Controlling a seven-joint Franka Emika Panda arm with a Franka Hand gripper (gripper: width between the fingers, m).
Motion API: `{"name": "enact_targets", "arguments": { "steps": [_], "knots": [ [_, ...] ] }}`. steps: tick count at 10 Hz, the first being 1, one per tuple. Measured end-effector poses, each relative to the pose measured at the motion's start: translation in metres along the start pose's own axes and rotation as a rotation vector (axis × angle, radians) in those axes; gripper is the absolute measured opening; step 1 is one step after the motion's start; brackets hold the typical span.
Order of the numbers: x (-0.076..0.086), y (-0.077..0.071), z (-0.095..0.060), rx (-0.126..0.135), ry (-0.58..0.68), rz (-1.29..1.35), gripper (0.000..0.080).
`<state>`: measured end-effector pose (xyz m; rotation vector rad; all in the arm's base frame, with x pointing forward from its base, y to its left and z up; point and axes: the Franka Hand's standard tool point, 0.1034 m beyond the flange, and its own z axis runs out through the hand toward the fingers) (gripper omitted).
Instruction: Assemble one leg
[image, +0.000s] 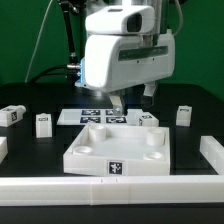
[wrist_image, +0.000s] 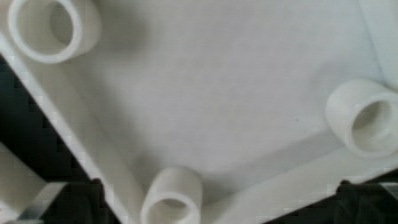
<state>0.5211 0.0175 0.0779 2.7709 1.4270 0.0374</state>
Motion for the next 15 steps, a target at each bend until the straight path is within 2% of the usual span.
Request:
{"name": "enact_targets", "arguments": {
  "steps": [1, 2, 3, 4, 7, 8, 9, 11, 15],
  "knots": [
    [-0.002, -0.004, 0.004, 0.008, -0.006, -0.053, 0.065],
    [-0.003, -0.01, 0.011, 0.031, -0.026, -0.129, 0.065],
    [-0.007, -0.015, 0.013, 0.071, -0.062, -0.154, 0.065],
    [-0.005, -0.012, 0.012, 0.063, -0.054, -0.149, 0.065],
    [-0.007, -0.012, 0.014, 0.061, -0.05, -0.2, 0.065],
    [-0.011, -0.014, 0.017, 0.051, -0.036, -0.283, 0.065],
    [-0.012, -0.022, 0.02, 0.038, -0.022, -0.31, 0.065],
    [-0.021, -0.03, 0.031, 0.053, -0.022, -0.424, 0.065],
    [-0.032, -0.047, 0.051, 0.074, -0.025, -0.435, 0.065]
  ]
}}
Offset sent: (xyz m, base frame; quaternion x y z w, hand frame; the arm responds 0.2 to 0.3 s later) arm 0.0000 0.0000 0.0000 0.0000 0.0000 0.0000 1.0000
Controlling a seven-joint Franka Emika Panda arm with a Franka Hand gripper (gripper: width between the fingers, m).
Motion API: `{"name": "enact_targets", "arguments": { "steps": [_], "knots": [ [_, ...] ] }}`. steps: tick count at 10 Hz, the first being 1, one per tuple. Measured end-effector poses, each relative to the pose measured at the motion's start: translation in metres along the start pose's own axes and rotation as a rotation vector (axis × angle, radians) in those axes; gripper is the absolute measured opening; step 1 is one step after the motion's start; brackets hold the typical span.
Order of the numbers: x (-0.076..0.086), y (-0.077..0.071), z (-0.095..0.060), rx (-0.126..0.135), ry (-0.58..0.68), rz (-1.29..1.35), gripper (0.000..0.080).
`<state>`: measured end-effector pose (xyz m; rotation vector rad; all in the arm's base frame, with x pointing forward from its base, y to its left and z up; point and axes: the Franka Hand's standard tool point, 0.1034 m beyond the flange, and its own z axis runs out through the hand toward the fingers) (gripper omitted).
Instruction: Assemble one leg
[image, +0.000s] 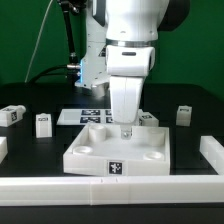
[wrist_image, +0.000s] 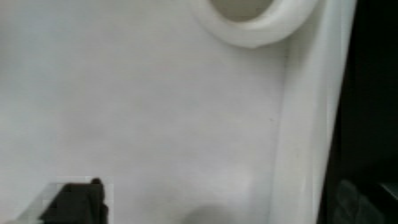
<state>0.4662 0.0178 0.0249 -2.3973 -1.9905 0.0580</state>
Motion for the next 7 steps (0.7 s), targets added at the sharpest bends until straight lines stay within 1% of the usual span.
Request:
{"name": "enact_targets", "arguments": {
  "steps": [3, 5, 6, 7],
  "knots": [
    [-0.004, -0.005, 0.013, 0.014, -0.002, 0.008, 0.065],
    [-0.006, -0.006, 0.017, 0.019, -0.002, 0.028, 0.0647],
    [-0.007, -0.007, 0.017, 0.025, -0.005, 0.083, 0.0535],
    [-0.007, -0.007, 0.017, 0.026, -0.006, 0.078, 0.0398]
  ]
}}
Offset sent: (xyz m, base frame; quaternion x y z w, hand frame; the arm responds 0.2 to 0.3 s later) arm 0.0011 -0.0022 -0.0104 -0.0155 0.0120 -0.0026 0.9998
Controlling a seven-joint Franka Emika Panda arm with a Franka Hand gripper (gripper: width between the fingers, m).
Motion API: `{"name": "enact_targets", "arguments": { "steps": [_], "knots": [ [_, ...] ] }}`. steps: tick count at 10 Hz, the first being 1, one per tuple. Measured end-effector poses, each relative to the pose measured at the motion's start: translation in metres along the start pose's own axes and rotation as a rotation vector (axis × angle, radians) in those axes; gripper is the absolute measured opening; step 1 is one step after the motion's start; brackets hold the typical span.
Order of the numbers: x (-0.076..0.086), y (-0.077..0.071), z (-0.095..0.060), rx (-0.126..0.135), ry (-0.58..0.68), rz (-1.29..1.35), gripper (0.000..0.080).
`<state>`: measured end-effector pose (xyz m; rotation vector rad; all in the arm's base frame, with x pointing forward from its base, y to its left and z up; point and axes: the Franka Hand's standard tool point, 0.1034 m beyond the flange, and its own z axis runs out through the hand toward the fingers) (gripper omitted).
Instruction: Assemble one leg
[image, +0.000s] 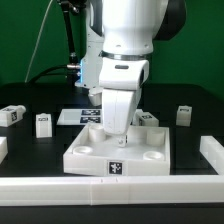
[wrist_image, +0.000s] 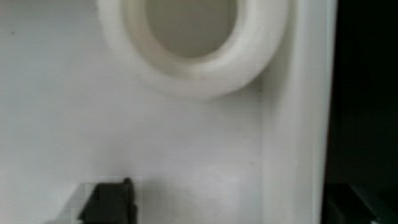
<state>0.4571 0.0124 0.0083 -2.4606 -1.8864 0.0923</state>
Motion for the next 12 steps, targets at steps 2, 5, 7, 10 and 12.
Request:
{"name": "enact_targets", "arguments": {
  "steps": [2, 5, 7, 10, 12],
  "knots": [
    [0.0, -0.0002, 0.0002, 0.001, 0.0, 0.001, 0.0196],
    [0.0011, 0.0029, -0.0016, -0.014, 0.005, 0.001, 0.0058],
    [0.0012, 0.0033, -0.0018, -0.015, 0.006, 0.001, 0.0058],
    [0.0012, 0.0034, -0.0019, -0.016, 0.006, 0.001, 0.0058],
    [-0.0036, 0.0078, -0.0019, -0.024, 0.008, -0.077, 0.0058]
  ]
}}
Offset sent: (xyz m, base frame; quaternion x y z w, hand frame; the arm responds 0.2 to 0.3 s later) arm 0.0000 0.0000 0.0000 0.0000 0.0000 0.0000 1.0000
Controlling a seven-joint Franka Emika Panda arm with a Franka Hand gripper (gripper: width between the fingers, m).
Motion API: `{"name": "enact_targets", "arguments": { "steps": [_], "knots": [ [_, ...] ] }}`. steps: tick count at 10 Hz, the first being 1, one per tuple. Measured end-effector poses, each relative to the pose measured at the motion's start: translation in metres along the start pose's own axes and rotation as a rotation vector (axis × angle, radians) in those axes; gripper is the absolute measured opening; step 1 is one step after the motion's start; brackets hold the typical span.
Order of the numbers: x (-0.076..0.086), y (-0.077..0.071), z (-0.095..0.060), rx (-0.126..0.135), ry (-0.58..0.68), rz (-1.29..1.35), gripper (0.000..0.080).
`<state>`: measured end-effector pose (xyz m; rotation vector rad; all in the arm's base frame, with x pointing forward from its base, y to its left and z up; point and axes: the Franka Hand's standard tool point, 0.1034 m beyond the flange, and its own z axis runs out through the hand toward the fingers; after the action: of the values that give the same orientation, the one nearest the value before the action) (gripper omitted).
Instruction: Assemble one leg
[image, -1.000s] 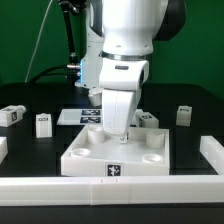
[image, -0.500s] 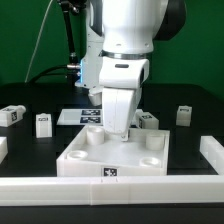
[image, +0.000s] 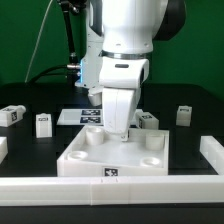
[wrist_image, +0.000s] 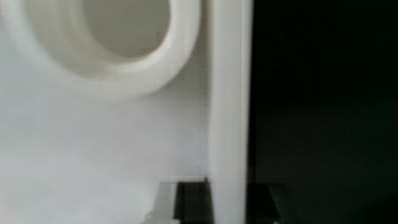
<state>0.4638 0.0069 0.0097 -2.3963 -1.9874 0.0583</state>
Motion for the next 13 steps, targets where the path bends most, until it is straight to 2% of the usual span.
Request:
{"name": "enact_targets", "arguments": {
  "steps": [1, 3, 7, 13],
  "knots": [
    [-0.002, 0.002, 0.0, -0.011, 0.003, -0.036, 0.0058],
    [-0.002, 0.004, 0.0, -0.017, 0.004, -0.074, 0.0058],
    [-0.002, 0.004, 0.001, -0.016, 0.004, -0.084, 0.0058],
    [0.034, 0.008, 0.001, -0.037, 0.019, -0.179, 0.0058]
  ]
}}
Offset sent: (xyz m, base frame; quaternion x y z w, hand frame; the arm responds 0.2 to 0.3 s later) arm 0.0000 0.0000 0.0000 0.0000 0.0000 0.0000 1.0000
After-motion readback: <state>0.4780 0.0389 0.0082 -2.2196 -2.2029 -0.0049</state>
